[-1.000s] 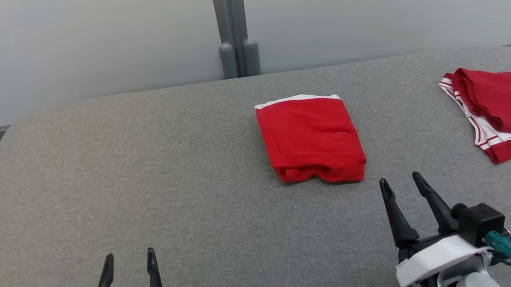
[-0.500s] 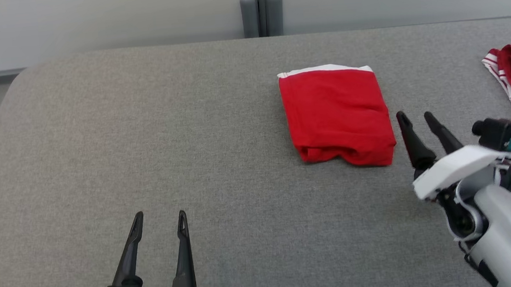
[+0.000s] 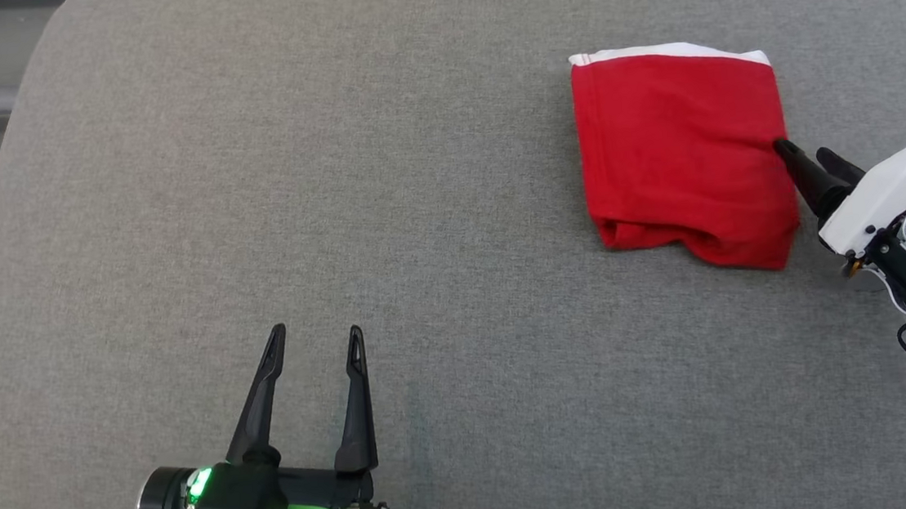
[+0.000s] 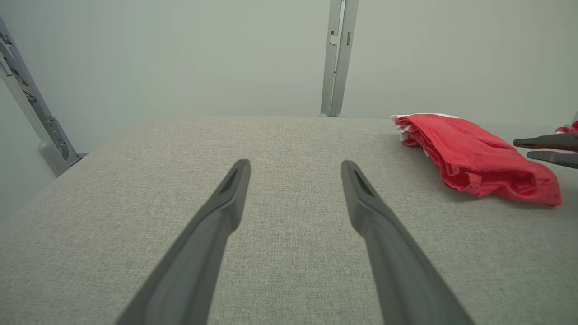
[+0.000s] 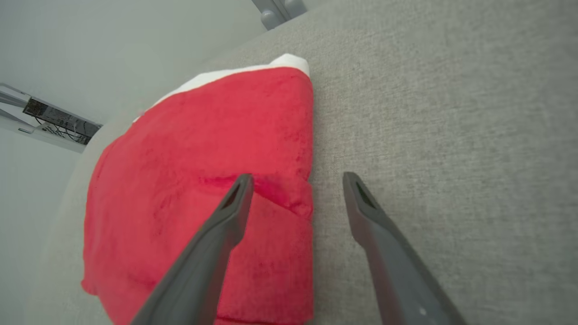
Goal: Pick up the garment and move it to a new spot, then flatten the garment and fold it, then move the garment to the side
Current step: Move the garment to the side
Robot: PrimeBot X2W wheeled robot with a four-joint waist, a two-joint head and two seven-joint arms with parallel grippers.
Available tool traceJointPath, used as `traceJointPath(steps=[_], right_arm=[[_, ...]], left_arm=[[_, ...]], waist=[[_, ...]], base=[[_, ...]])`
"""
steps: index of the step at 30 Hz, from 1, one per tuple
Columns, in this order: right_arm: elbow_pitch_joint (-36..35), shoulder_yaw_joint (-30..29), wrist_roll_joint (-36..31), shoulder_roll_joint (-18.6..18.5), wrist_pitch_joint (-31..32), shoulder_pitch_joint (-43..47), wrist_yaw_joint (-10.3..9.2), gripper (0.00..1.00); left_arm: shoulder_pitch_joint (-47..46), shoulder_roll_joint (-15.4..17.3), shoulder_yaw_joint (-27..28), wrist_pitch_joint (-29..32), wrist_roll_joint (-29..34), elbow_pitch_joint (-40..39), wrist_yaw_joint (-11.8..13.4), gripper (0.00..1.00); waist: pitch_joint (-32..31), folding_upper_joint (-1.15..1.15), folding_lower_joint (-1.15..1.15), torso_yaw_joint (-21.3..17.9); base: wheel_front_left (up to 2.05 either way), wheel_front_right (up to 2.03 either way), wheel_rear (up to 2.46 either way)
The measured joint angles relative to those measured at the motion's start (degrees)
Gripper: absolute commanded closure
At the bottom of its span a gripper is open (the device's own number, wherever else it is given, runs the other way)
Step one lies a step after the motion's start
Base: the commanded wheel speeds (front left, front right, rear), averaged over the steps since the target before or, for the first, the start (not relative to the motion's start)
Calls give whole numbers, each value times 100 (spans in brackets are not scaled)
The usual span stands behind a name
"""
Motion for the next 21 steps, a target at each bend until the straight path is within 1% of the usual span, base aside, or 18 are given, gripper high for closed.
traceJointPath(steps=[5, 6, 7, 8, 9, 15, 19, 21], right_arm=[[258, 379, -85, -44, -112, -82, 0, 0], [286, 467, -85, -53, -122, -115, 1, 4], [283, 543, -82, -71, -131, -140, 1, 44], [282, 593, -78, -83, -182, -157, 1, 76], [276, 653, -75, -102, -248, -163, 1, 100], [-60, 1122, -118, -387, -662, -110, 1, 100], [-331, 1396, -166, -728, -861, -62, 7, 100], [-393, 1472, -236, -994, -934, -95, 5, 100]], left_arm=[[-104, 0, -84, 0, -32, 20, 26, 0], [-121, 0, -100, 0, -34, 21, 43, 0], [-136, 1, -114, 0, -34, 23, 46, 0], [-148, 0, -124, 0, -34, 24, 51, 0], [-160, 0, -133, 0, -34, 22, 64, 0], [-166, 0, -103, 0, -31, 0, 119, 0], [-175, 0, -65, 1, 43, -18, 87, 0], [-210, 0, -34, 1, 111, -24, 41, 0]], waist=[[199, 0, 0, 171], [232, 0, 0, 201], [260, 0, 0, 225], [281, 0, 0, 242], [303, 0, 0, 259], [314, 0, 0, 197], [336, 0, 0, 7], [372, 0, 0, -126]], base=[[0, 0, 0], [0, 0, 0], [0, 0, 0], [0, 0, 0], [0, 0, 0], [0, 0, 0], [0, 0, 0], [0, 0, 0]])
